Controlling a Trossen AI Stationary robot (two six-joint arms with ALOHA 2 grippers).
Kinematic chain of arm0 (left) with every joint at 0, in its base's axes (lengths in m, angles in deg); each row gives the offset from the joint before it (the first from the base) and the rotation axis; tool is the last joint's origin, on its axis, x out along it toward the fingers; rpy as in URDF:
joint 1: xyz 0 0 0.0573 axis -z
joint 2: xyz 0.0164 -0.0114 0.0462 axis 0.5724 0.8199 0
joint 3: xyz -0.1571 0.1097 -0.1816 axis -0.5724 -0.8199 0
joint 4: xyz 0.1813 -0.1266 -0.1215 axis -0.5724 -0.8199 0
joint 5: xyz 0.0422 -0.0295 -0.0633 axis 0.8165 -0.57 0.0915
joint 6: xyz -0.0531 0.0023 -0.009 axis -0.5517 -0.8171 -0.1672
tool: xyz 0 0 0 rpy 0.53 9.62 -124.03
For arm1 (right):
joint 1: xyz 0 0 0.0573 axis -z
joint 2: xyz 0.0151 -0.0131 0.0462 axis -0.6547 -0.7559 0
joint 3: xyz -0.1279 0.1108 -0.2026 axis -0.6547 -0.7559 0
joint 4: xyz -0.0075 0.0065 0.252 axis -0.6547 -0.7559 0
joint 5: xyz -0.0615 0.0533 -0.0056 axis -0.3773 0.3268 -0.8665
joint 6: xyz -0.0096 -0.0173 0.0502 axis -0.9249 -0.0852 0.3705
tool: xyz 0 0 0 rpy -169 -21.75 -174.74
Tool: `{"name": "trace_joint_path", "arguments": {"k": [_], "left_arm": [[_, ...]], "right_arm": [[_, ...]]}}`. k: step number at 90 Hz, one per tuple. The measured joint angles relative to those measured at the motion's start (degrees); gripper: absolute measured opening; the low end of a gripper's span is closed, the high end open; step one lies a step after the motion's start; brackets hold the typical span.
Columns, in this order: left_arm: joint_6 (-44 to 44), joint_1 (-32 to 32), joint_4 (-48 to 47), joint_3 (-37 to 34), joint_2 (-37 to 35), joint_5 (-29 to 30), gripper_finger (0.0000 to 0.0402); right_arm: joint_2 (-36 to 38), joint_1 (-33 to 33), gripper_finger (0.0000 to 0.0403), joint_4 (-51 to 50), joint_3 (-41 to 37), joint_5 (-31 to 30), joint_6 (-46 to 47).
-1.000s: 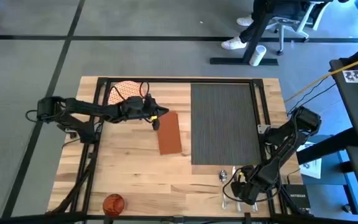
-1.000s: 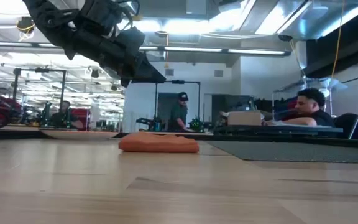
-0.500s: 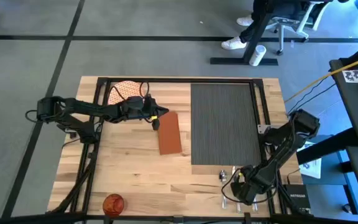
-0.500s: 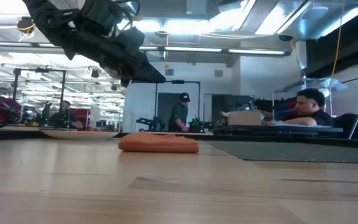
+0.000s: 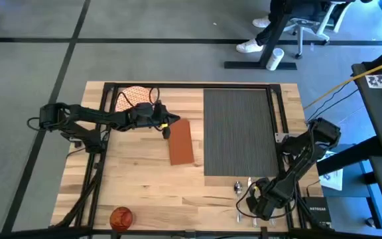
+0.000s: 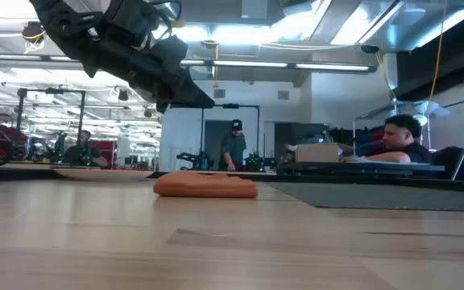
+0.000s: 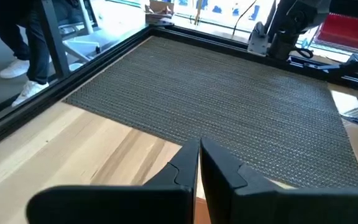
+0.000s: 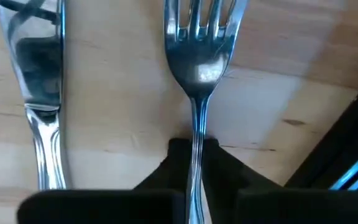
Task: Set table place
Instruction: Put the silver fork on top of the orange table napkin
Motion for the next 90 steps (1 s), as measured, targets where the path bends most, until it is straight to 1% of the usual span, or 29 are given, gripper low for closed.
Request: {"name": "trace_joint_path", "arguments": {"k": [15,32,44,51,62,70,85,90], "left_arm": [[0.00,0.00,-0.02,0.00,0.00,0.00,0.0000],[0.00,0.00,0.05,0.00,0.00,0.00,0.0000],[-0.04,0.00,0.09,0.00,0.00,0.00,0.0000],[-0.09,0.00,0.09,0.00,0.00,0.00,0.0000],[-0.15,0.00,0.16,0.00,0.00,0.00,0.0000],[0.02,0.00,0.29,0.00,0.00,0.01,0.0000],[0.65,0.11,0.35,0.00,0.00,0.00,0.0000],[0.79,0.11,0.38,0.00,0.00,0.00,0.0000]], "right_arm": [[-0.26,-0.02,0.0004,-4.28,3.24,-3.05,-0.07],[0.28,0.75,0.0001,-13.19,9.19,-4.54,-0.28],[0.33,3.06,0.0002,-20.25,14.03,-7.75,-2.90],[0.56,5.84,0.0002,-22.41,16.22,-9.27,-5.11],[2.27,11.89,0.0002,-22.52,17.63,-12.77,-11.06],[3.02,16.59,0.0001,-22.57,18.08,-16.39,-17.05],[3.41,25.24,0.0001,-22.70,18.08,-18.33,-29.22],[3.41,28.05,0.0001,-22.35,18.08,-19.79,-32.88]]}}
